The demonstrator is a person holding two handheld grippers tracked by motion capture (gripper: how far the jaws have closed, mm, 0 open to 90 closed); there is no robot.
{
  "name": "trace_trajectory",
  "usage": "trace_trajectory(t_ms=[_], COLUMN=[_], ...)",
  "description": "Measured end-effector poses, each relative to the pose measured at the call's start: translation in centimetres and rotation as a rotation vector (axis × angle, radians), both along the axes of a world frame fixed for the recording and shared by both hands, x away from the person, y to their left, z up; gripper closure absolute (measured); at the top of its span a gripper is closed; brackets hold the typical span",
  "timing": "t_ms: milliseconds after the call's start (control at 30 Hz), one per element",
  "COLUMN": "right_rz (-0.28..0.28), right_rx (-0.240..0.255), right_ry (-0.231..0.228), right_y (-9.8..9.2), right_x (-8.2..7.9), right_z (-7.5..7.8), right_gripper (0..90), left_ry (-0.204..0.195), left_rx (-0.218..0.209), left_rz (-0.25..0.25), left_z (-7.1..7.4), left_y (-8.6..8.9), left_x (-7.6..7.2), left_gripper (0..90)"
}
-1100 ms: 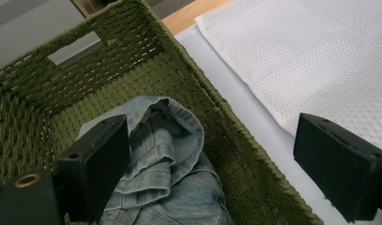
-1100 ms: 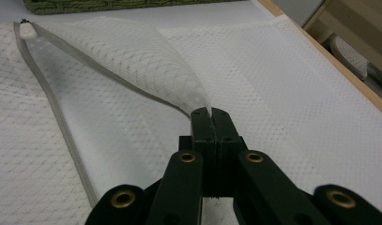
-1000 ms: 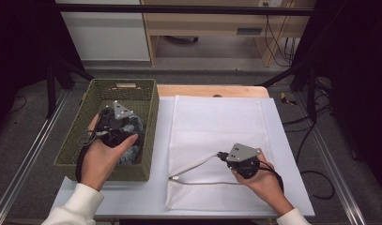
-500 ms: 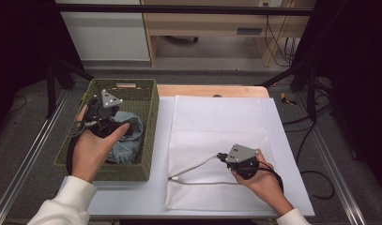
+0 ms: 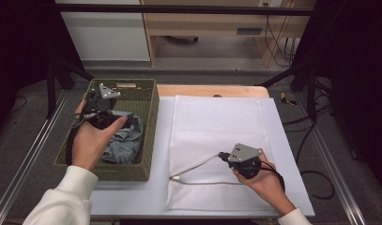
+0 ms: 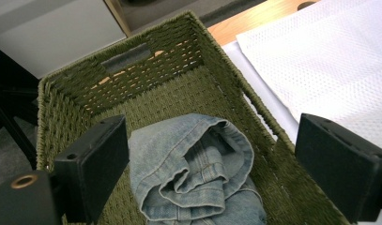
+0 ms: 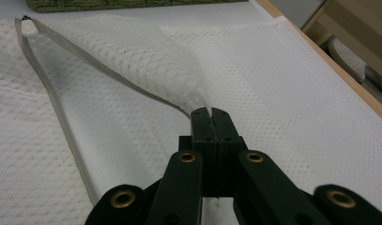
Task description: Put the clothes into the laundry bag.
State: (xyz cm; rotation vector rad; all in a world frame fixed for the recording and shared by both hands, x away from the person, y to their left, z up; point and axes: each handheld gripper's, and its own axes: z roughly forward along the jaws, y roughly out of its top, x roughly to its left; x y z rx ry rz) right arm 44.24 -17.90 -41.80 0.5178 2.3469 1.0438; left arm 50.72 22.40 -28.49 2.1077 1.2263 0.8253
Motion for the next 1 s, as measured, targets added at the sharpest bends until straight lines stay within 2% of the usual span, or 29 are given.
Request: trace_trajectory(t_ms=[233, 300, 367, 500, 633, 933, 1000], right_rz=[0.000, 0.001, 0.000, -0.004, -0.001, -0.004, -0.006], right_rx=[0.001, -0.001, 0.002, 0.003, 0.002, 0.007, 0.008], right_ry=[0.003, 0.005, 0.004, 0.010, 0.011, 0.020, 0.024], right_y=[0.0, 0.0, -0.1, -0.1, 0.0, -0.2, -0.2], right_x=[0.0, 0.0, 0.0, 0.1, 0.1, 0.2, 0.2], right_z=[-0.1, -0.1, -0.1, -0.1, -0.1, -0.1, -0.1], right_gripper=[90.0, 90.0, 90.0, 90.0, 90.0, 90.0, 90.0], left_ry=[0.048, 0.061, 0.093, 0.121, 0.159, 0.233, 0.265], left_rx=[0.008, 0.011, 0.013, 0.007, -0.031, -0.007, -0.009], left_rz=[0.035, 0.043, 0.047, 0.056, 0.068, 0.009, -0.011], left_z=[-1.6, -2.4, -3.2, -4.8, -6.2, -8.8, -9.2], left_y=[0.9, 1.3, 1.7, 2.6, 3.2, 2.4, 2.1], left_x=[2.0, 2.6, 3.3, 4.3, 4.8, 5.2, 5.2], left_gripper=[9.4, 9.4, 9.4, 9.5, 9.2, 7.2, 6.5])
